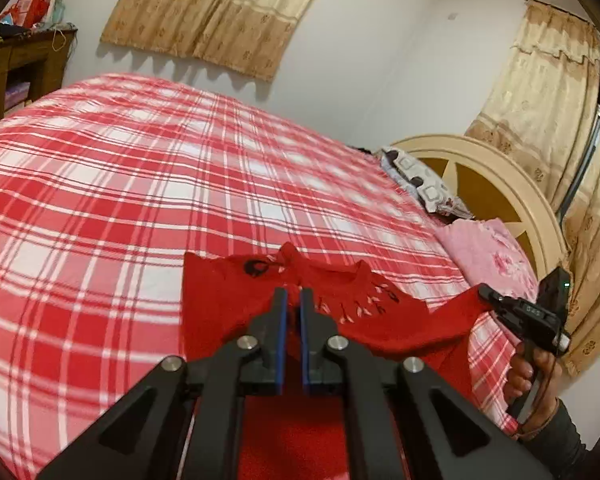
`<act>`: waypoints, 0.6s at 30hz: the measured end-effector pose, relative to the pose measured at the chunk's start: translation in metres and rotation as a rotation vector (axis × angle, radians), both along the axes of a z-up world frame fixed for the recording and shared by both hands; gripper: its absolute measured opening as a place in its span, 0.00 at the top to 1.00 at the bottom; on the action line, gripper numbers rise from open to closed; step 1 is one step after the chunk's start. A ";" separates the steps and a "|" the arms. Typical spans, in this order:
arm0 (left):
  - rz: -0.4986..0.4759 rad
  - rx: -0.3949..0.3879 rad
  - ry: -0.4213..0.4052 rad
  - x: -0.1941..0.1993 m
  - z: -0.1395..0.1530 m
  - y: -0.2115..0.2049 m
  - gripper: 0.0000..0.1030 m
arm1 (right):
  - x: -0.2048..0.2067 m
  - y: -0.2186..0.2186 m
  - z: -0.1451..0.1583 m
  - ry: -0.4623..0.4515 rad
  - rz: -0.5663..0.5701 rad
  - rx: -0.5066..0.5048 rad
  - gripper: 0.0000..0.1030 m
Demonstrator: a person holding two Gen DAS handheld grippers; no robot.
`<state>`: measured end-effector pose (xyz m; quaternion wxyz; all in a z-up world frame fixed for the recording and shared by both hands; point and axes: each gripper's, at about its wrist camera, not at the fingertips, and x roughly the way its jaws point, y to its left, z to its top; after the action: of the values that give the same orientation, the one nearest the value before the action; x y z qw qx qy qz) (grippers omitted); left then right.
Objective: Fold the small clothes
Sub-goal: 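Lift the hem with both grippers and fold it over onto the collar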
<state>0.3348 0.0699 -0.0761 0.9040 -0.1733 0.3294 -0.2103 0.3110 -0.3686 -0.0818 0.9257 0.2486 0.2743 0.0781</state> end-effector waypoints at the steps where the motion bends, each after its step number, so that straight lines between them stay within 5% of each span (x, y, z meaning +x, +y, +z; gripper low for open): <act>1: 0.002 0.012 0.002 0.008 -0.004 -0.004 0.94 | 0.006 0.001 -0.001 0.010 0.003 0.001 0.94; 12: 0.032 0.066 0.089 0.066 -0.041 -0.010 0.94 | 0.073 -0.012 -0.040 0.140 -0.020 0.048 0.94; 17: 0.038 0.081 0.107 0.078 -0.051 -0.007 0.94 | 0.091 0.001 -0.055 0.231 -0.004 -0.137 0.87; 18: 0.040 0.086 0.111 0.080 -0.052 -0.008 0.94 | 0.090 0.000 -0.055 0.225 -0.012 -0.148 0.75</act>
<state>0.4147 0.0623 -0.1281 0.8951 -0.1522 0.3840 -0.1678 0.4007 -0.3682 -0.1372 0.9054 0.1884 0.3798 0.0237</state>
